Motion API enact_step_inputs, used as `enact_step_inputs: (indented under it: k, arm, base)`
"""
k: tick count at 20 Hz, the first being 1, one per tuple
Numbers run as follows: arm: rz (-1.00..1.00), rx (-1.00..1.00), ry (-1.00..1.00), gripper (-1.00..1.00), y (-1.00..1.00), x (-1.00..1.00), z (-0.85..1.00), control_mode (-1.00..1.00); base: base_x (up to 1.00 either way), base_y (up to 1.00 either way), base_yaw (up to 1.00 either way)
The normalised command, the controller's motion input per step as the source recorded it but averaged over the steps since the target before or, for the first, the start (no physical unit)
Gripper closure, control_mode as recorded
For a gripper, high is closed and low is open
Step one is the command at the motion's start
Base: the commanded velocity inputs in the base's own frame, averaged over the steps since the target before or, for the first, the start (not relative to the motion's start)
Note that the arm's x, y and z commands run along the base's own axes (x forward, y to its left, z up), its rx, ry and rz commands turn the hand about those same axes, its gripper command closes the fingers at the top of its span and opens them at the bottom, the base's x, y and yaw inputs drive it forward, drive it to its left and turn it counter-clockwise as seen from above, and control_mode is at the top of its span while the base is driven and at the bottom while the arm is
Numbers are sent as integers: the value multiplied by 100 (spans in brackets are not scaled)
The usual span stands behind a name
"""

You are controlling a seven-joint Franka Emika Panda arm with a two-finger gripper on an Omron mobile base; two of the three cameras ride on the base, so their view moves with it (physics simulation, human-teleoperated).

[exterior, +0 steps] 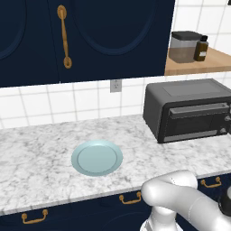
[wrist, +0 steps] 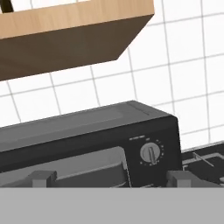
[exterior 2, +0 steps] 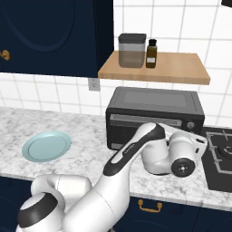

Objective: Pick up the kebab skewer and baguette bread, and place them inside the toaster oven. Close the toaster oven door and start by setting the timer.

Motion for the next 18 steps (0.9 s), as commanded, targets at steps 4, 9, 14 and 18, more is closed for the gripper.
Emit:
enact_step_inputs:
  k: [4,9,14,18]
  arm:
    - [10,-1,0,-100,-21,-4,-20,-100]
    - [11,-4,-5,-100,-8,0,-34,-100]
    - [6,-3,-2,-100,-2,0,-15,-100]
    - [0,-2,0,-100,0,1,0,-100]
  base:
    - [0,0,0]
    - [0,0,0]
    - [0,0,0]
    - [0,0,0]
